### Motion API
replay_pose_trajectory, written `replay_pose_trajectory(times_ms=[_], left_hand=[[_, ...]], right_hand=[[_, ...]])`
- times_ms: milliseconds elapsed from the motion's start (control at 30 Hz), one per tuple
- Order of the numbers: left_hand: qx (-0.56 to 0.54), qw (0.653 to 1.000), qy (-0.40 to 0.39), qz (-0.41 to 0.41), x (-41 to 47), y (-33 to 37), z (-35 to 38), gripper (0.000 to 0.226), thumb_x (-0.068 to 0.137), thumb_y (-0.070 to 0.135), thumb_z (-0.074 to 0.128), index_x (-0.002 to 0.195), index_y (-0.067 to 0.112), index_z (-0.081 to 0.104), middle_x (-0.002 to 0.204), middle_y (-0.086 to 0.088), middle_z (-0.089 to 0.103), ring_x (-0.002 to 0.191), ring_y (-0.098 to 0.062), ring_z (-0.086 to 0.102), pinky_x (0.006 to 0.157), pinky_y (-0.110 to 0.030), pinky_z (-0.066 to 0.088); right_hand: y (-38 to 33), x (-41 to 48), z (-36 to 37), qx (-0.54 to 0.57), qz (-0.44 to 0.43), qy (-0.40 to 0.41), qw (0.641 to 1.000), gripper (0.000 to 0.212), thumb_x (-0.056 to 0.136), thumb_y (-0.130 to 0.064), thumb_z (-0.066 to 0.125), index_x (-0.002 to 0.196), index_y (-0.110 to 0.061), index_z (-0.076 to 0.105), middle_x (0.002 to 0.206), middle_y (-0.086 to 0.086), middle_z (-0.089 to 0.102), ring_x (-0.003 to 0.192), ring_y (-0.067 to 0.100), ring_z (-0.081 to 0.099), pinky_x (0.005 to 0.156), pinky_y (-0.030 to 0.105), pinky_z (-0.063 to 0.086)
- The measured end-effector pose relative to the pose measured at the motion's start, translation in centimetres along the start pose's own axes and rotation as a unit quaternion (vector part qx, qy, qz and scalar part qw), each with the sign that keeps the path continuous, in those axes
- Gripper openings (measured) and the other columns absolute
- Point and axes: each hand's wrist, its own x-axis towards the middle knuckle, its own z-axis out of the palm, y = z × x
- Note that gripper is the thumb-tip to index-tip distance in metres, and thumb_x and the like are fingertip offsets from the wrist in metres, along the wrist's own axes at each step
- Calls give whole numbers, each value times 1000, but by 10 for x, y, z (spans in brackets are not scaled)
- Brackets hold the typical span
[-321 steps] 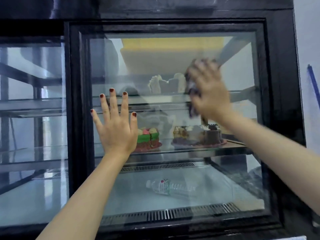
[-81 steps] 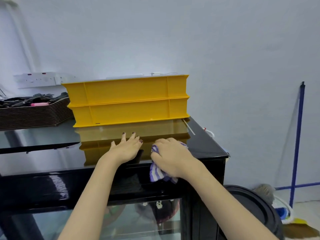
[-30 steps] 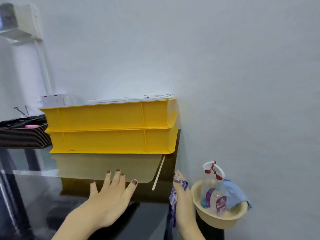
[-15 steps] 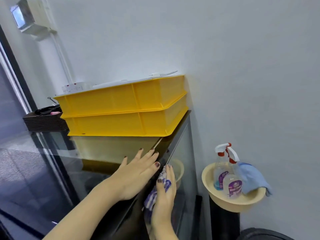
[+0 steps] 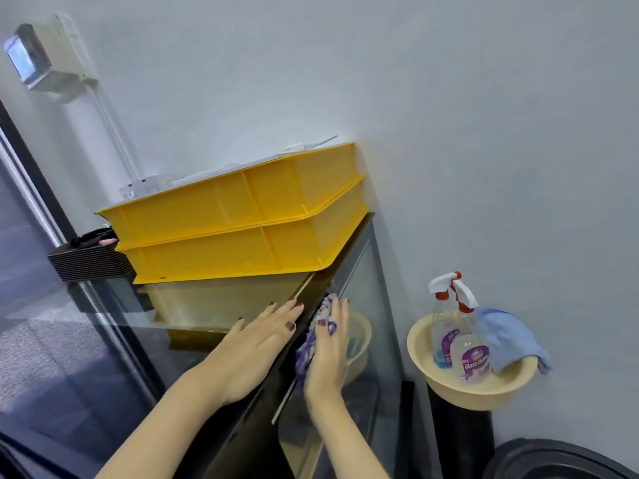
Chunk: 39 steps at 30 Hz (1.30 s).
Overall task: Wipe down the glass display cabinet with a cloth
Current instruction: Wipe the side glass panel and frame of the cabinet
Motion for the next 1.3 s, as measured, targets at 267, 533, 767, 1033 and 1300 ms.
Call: replay_pose_trajectory(times_ms=[267, 533, 767, 1033, 1300], left_hand=[[6, 1000, -5, -8, 0, 3, -1, 45, 103, 38, 12, 147, 41, 13, 153, 25, 1, 142, 2, -4, 115, -36, -6], [5, 1000, -2, -5, -1, 6, -2, 46, 103, 37, 10, 149, 36, 15, 156, 20, 3, 143, -2, -3, 117, -40, -3], [12, 1000, -4, -5, -2, 10, -4, 46, 104, 32, 11, 150, 32, 15, 157, 16, 3, 144, -5, -2, 117, -43, -2], [23, 1000, -3, -3, 5, 4, 0, 46, 104, 33, 11, 150, 34, 15, 157, 17, 2, 144, -7, -1, 116, -45, -2], [41, 999, -1, 0, 11, 3, 2, 46, 104, 30, 12, 150, 31, 14, 157, 14, 1, 145, -11, 0, 115, -49, -1]], right_hand=[[17, -42, -18, 17, -64, -36, 997, 48, 91, -38, 45, 138, -36, 34, 149, -20, 31, 140, 0, 23, 115, 23, 18], [0, -30, -7, -33, 13, -4, 999, 49, 99, -10, 42, 141, -31, 32, 151, -12, 30, 141, 6, 23, 119, 35, 15], [-8, -86, -7, -44, -32, -31, 998, 46, 97, -18, 45, 131, -44, 28, 147, -23, 27, 141, -1, 17, 119, 30, 12], [-8, -89, -4, -52, 5, -2, 999, 48, 97, -7, 44, 129, -41, 31, 149, -11, 30, 139, 5, 24, 119, 37, 16], [-9, -95, -1, -43, 21, 15, 999, 47, 98, -9, 44, 137, -31, 34, 148, -10, 33, 138, 7, 27, 118, 38, 19]])
